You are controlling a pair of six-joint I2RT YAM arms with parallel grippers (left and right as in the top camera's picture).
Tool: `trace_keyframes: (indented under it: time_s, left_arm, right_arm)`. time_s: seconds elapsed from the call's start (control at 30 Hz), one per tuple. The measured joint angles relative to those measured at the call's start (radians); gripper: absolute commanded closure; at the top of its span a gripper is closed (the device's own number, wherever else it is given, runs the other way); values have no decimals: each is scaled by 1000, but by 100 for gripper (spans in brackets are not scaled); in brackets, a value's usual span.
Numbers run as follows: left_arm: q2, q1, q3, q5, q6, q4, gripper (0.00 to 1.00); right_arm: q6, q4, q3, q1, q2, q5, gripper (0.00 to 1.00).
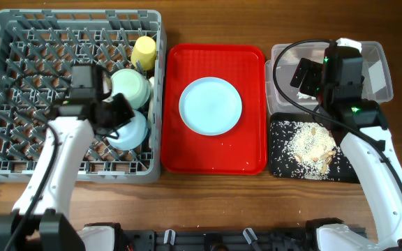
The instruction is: Sort waste into correct bins and load items into the dishwasher rack
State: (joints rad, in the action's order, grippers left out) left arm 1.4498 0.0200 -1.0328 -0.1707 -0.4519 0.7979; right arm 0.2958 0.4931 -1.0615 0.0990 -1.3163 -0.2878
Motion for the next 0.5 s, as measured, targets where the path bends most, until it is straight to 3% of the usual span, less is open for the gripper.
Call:
trace_keyframes:
  time_s: [0.27, 0.5]
  left_arm:
    - [122, 122, -27, -20, -2, -22, 89]
    - [-76, 89, -198, 95, -6, 81, 87]
  right_arm:
    - [0, 0, 0, 0, 0, 0, 0]
    - [0, 0, 0, 0, 0, 0, 0]
